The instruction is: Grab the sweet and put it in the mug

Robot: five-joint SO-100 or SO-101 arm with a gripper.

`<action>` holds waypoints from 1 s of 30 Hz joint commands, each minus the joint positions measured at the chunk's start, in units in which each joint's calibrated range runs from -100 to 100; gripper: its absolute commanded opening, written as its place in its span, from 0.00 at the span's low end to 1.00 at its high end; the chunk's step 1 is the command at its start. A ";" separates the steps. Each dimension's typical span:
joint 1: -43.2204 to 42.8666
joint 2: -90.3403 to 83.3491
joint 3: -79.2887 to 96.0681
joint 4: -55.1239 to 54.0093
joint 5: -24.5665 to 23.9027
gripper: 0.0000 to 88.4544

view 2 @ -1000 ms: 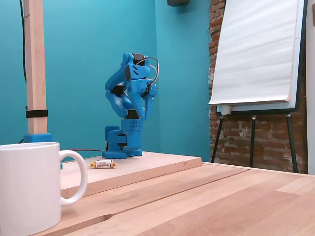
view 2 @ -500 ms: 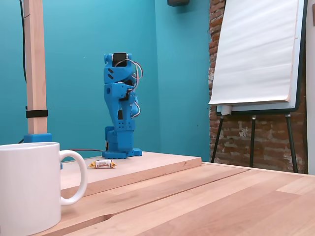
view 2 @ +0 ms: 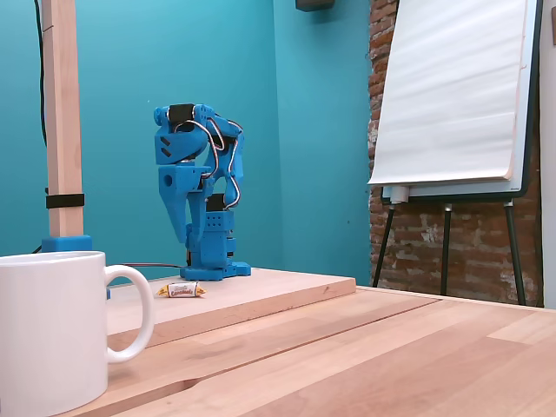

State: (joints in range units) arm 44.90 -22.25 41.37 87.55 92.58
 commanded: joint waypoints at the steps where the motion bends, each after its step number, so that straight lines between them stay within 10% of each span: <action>1: -0.02 1.77 -1.76 -5.05 -0.24 0.17; 30: -4.60 4.78 5.73 -20.21 -0.39 0.17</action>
State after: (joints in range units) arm 40.32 -17.44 47.20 67.70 91.94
